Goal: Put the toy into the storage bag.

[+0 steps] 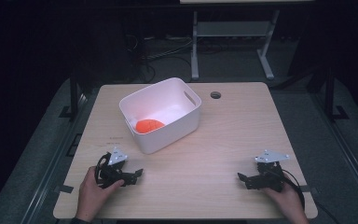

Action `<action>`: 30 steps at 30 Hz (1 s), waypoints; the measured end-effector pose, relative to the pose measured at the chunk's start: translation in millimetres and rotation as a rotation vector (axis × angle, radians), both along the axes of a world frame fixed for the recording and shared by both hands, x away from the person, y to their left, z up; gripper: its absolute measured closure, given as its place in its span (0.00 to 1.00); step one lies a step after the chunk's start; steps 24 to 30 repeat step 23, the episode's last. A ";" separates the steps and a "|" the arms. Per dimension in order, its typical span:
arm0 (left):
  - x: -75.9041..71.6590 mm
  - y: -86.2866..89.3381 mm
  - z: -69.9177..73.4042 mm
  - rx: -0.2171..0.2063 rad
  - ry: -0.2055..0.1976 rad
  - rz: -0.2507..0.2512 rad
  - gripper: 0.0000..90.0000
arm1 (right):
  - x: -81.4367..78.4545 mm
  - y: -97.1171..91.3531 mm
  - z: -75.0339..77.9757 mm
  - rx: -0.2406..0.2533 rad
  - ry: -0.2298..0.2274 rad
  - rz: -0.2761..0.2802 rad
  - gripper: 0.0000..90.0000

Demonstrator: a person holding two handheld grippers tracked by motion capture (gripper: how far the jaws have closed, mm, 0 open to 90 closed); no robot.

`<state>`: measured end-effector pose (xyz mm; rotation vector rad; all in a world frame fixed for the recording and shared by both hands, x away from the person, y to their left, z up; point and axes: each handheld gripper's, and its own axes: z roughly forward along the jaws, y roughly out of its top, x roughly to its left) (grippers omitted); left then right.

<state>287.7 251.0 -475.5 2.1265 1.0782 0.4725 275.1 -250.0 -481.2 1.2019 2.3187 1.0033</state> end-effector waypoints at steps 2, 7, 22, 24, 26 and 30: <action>0.0 0.0 0.0 0.000 0.000 0.000 0.14 | 0.6 0.1 -1.1 -0.007 0.009 -0.011 0.02; 0.0 0.0 0.0 -0.001 0.000 0.000 0.14 | 2.6 -1.2 -1.8 -0.006 0.028 -0.028 0.02; 0.0 0.0 -0.1 -0.002 -0.001 0.001 0.14 | 2.7 -1.2 -1.9 -0.007 0.028 -0.028 0.02; -0.1 0.0 -0.1 -0.002 0.000 0.001 0.14 | 2.7 -1.2 -1.9 -0.007 0.028 -0.027 0.02; -0.1 0.0 -0.1 -0.002 0.000 0.001 0.14 | 2.7 -1.2 -1.9 -0.007 0.028 -0.027 0.02; -0.1 0.0 -0.1 -0.002 0.000 0.001 0.14 | 2.7 -1.2 -1.9 -0.007 0.028 -0.027 0.02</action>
